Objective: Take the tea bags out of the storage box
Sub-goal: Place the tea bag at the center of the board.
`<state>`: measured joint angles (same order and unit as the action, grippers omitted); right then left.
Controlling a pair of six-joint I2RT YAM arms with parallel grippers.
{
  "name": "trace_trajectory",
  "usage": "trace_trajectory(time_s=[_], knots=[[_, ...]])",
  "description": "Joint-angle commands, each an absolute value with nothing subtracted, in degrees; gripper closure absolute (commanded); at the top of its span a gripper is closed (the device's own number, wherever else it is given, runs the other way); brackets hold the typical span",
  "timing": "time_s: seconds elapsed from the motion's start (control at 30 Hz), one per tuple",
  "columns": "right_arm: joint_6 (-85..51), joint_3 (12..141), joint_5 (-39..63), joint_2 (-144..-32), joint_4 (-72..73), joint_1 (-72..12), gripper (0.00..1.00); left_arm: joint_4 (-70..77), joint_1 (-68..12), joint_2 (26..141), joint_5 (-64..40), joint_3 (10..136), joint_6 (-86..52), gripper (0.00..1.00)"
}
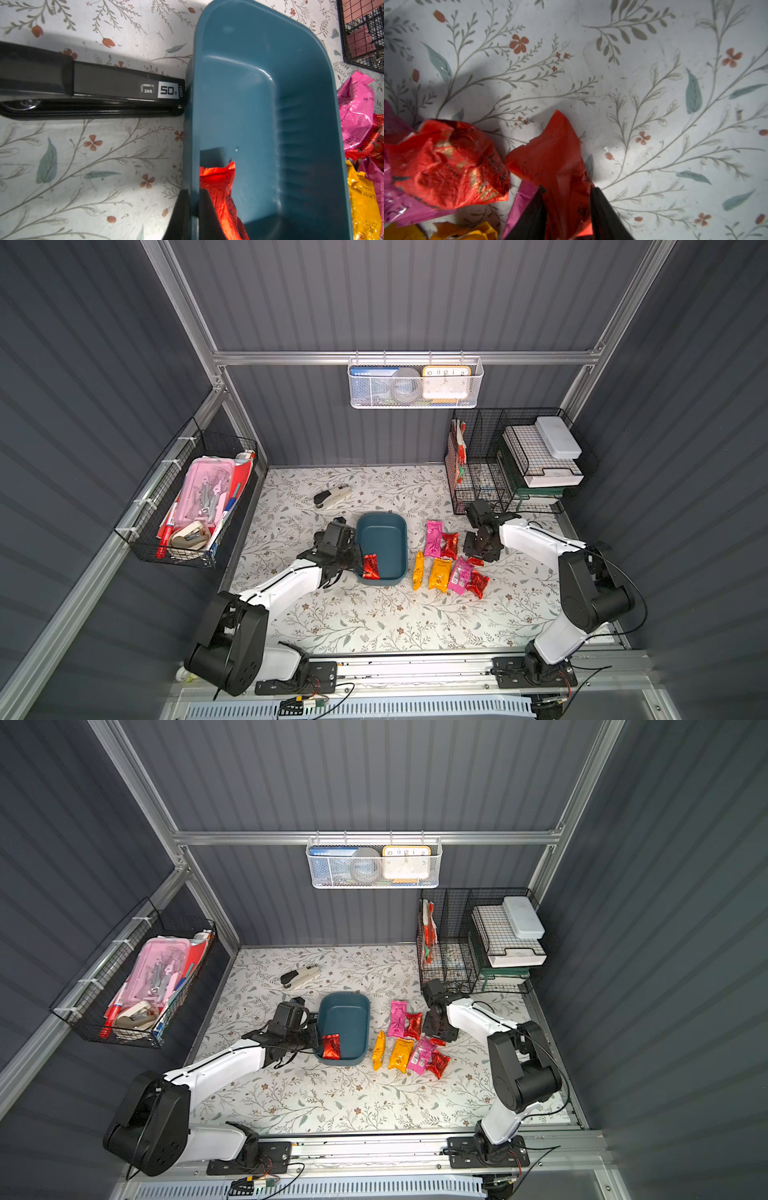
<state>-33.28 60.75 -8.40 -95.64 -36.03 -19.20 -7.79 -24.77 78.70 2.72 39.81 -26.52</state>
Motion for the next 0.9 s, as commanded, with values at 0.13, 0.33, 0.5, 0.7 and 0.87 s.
trace_trajectory(time_s=[0.13, 0.33, 0.5, 0.7, 0.87], knots=[[-32.0, 61.6, -7.7, -87.6, -39.6, -19.0, 0.53, -7.6, -24.7, 78.2, 3.5, 40.6, -27.7, 1.00], [-33.5, 59.1, 1.3, -81.7, -35.2, -20.6, 0.53, -6.9, -24.7, 78.4, 3.5, 40.5, -28.1, 1.00], [-35.4, 59.4, 4.6, -82.5, -30.6, -28.5, 0.53, -6.5, -24.7, 79.1, 3.2, 40.4, -28.8, 1.00], [-40.0, 63.7, 7.5, -85.9, -26.3, -36.6, 0.52, -6.9, -24.8, 79.1, 3.2, 40.6, -28.7, 1.00], [-46.6, 68.0, 9.8, -91.3, -21.2, -41.9, 0.52, -6.5, -24.8, 79.6, 2.9, 40.7, -28.7, 1.00]])
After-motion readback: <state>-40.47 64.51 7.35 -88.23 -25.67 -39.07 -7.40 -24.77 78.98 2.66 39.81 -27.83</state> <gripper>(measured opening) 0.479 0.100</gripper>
